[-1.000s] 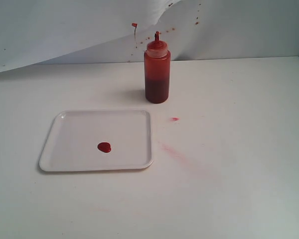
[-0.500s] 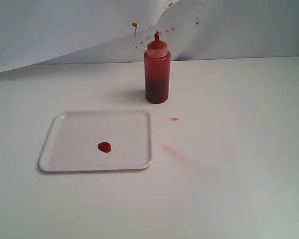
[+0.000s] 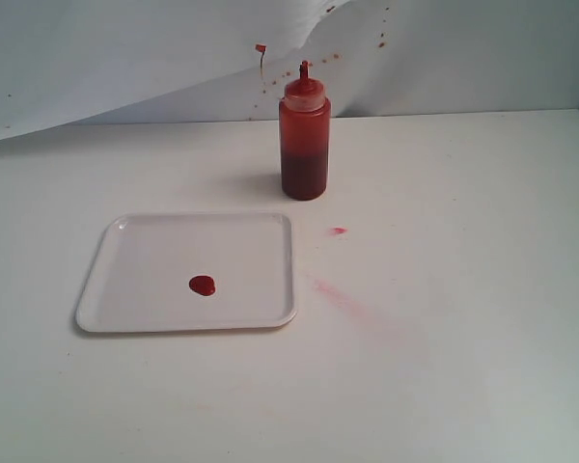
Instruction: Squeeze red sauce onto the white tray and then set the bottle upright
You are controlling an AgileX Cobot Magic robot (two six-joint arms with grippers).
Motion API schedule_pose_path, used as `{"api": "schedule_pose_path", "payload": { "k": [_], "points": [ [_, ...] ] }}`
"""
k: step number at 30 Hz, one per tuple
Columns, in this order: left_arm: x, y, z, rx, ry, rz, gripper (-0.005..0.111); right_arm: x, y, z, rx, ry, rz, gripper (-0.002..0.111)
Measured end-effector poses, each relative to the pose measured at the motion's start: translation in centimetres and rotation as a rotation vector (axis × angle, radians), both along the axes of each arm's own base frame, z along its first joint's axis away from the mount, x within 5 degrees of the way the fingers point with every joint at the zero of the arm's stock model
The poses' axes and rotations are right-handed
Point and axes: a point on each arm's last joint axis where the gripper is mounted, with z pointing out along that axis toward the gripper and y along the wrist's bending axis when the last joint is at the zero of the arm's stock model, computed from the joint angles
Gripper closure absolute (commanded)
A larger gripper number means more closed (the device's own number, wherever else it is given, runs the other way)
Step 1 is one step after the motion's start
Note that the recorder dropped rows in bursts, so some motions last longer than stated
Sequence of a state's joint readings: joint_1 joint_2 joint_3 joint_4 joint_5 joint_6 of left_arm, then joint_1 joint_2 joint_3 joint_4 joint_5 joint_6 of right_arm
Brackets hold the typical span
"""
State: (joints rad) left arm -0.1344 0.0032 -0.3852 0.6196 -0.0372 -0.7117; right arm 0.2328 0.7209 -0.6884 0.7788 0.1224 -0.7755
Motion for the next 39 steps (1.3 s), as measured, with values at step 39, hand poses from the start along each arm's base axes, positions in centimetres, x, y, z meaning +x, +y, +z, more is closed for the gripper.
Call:
{"api": "schedule_pose_path", "payload": {
  "k": [39],
  "points": [
    [3.6,0.4,-11.6,0.225,0.655,0.194,0.107,0.0,0.0,0.0,0.0,0.0,-0.001,0.108]
  ]
}}
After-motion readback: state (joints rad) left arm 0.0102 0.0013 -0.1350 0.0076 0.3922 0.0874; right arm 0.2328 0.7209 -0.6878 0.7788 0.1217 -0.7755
